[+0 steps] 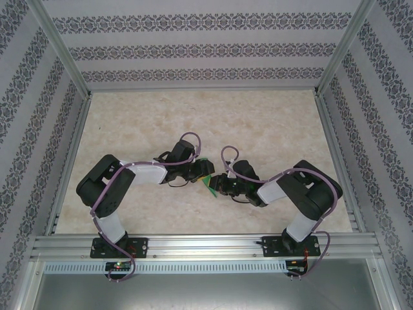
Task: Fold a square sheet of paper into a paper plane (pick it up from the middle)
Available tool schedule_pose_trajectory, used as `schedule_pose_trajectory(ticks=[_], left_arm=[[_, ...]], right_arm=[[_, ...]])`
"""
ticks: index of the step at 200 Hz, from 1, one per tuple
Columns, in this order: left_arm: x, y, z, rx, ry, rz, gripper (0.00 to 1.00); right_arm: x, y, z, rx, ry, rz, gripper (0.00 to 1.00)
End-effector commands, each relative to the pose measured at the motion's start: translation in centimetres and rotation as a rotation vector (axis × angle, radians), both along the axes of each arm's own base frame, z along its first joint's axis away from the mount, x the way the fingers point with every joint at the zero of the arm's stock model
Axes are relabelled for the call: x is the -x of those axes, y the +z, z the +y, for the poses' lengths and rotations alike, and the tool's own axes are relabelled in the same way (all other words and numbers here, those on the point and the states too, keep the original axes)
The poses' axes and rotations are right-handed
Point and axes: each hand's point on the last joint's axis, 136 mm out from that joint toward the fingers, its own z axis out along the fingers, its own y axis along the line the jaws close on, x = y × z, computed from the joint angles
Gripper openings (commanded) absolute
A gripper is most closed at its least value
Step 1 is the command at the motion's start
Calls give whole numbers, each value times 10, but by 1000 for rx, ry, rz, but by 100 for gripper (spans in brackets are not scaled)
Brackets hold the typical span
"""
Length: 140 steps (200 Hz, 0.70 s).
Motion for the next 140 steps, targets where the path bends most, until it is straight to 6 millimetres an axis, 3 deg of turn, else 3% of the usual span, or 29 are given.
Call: schedule_pose_trajectory(ticks=[1, 21, 68, 101, 140], left_arm=[[-5, 6, -7, 10, -24, -51, 52], [-6, 19, -12, 44, -40, -78, 54], [-2, 58, -6, 53, -69, -179, 60], [3, 53, 2, 32, -57, -178, 61], [5, 45, -7, 73, -77, -154, 61]], right_arm=[[11, -32, -24, 172, -28, 86, 8], [13, -37, -30, 192, -52, 111, 0], [8, -31, -23, 98, -77, 132, 0], [7, -33, -22, 40, -115, 199, 0], [9, -38, -23, 10, -141, 248, 0]])
